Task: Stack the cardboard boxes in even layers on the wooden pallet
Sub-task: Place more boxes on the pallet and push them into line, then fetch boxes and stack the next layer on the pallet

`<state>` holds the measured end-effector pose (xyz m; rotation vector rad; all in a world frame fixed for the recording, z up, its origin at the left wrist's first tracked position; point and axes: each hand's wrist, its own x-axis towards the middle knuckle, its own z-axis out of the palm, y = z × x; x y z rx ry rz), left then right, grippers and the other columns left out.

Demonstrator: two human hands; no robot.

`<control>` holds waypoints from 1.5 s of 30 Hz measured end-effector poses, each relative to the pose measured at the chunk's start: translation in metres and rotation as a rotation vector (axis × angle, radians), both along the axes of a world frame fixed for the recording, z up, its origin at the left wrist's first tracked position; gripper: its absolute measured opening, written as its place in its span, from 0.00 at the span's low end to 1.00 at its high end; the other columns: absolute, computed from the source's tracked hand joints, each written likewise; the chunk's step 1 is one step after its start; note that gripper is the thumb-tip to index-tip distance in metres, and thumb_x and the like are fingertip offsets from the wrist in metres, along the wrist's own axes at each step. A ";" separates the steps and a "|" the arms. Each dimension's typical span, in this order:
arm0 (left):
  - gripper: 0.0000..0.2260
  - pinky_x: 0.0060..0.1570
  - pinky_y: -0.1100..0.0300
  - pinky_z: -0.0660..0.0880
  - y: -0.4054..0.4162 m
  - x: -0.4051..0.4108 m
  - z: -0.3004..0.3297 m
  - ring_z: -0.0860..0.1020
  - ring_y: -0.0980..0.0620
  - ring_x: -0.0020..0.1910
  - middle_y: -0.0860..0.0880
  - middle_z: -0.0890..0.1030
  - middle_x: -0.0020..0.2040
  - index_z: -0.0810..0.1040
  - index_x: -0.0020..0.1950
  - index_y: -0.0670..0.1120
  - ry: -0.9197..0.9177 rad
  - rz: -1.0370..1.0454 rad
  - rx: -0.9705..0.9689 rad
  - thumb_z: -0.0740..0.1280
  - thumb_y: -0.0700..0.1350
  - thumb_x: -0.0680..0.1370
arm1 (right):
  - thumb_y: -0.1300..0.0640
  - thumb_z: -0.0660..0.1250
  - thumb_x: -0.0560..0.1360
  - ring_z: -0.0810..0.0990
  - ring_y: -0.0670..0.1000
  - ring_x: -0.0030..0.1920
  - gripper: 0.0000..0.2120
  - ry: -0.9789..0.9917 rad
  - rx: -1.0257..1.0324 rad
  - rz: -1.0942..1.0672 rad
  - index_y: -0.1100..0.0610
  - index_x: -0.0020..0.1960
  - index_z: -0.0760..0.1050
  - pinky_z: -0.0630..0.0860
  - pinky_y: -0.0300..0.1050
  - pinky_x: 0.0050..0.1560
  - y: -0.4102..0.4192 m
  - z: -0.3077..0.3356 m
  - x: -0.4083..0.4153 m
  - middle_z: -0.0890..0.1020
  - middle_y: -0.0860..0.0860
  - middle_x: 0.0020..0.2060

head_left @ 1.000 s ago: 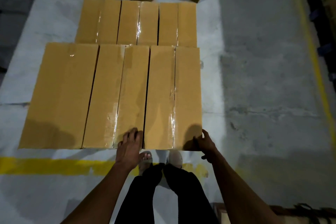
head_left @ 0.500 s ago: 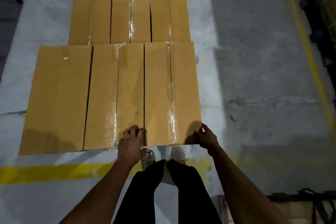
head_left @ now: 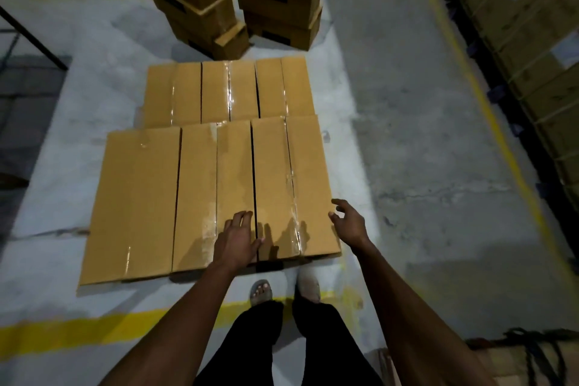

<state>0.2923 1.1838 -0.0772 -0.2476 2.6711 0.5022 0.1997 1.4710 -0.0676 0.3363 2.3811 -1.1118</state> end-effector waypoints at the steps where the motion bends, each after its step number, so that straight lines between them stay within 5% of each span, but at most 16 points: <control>1: 0.33 0.60 0.48 0.77 0.001 0.000 0.010 0.70 0.41 0.70 0.47 0.67 0.76 0.62 0.80 0.46 0.011 -0.005 0.007 0.69 0.59 0.80 | 0.57 0.69 0.81 0.80 0.56 0.64 0.19 0.012 -0.003 -0.004 0.50 0.71 0.75 0.77 0.50 0.63 -0.001 0.012 0.004 0.80 0.57 0.66; 8: 0.31 0.61 0.48 0.76 0.016 0.002 0.053 0.69 0.43 0.70 0.47 0.67 0.76 0.62 0.80 0.48 0.072 -0.056 0.049 0.67 0.58 0.82 | 0.56 0.70 0.80 0.80 0.53 0.63 0.17 0.087 0.028 0.001 0.50 0.69 0.78 0.70 0.39 0.55 0.009 0.059 0.034 0.82 0.54 0.63; 15: 0.30 0.61 0.48 0.77 0.051 -0.009 0.078 0.68 0.44 0.72 0.48 0.65 0.77 0.60 0.81 0.48 0.091 -0.109 0.080 0.64 0.59 0.83 | 0.56 0.70 0.80 0.81 0.50 0.61 0.12 0.132 -0.031 -0.054 0.44 0.62 0.80 0.76 0.46 0.61 0.043 0.073 0.057 0.83 0.50 0.59; 19: 0.30 0.62 0.48 0.76 0.085 -0.025 0.089 0.69 0.45 0.72 0.49 0.66 0.77 0.62 0.80 0.49 0.113 -0.132 0.087 0.65 0.59 0.83 | 0.56 0.71 0.80 0.83 0.45 0.55 0.14 0.171 -0.069 -0.079 0.35 0.55 0.78 0.75 0.36 0.49 0.072 0.078 0.052 0.84 0.47 0.55; 28: 0.28 0.61 0.46 0.77 0.212 -0.066 0.096 0.70 0.44 0.71 0.49 0.67 0.76 0.64 0.78 0.49 0.147 -0.136 0.115 0.65 0.59 0.83 | 0.59 0.69 0.80 0.83 0.44 0.47 0.12 0.232 -0.122 -0.051 0.43 0.57 0.81 0.75 0.31 0.41 0.180 0.091 0.025 0.85 0.48 0.49; 33: 0.29 0.65 0.47 0.74 0.285 -0.082 0.096 0.69 0.43 0.73 0.48 0.68 0.76 0.64 0.79 0.49 0.143 -0.130 0.170 0.65 0.59 0.83 | 0.60 0.69 0.79 0.84 0.47 0.48 0.12 0.245 -0.131 -0.039 0.46 0.58 0.81 0.78 0.41 0.46 0.242 0.092 0.005 0.85 0.48 0.47; 45: 0.27 0.65 0.51 0.70 0.355 -0.149 0.097 0.70 0.42 0.73 0.44 0.69 0.76 0.66 0.78 0.44 0.113 -0.162 0.183 0.66 0.56 0.84 | 0.61 0.71 0.78 0.85 0.48 0.49 0.13 0.236 -0.175 -0.046 0.50 0.60 0.82 0.80 0.43 0.55 0.308 0.081 -0.046 0.86 0.51 0.49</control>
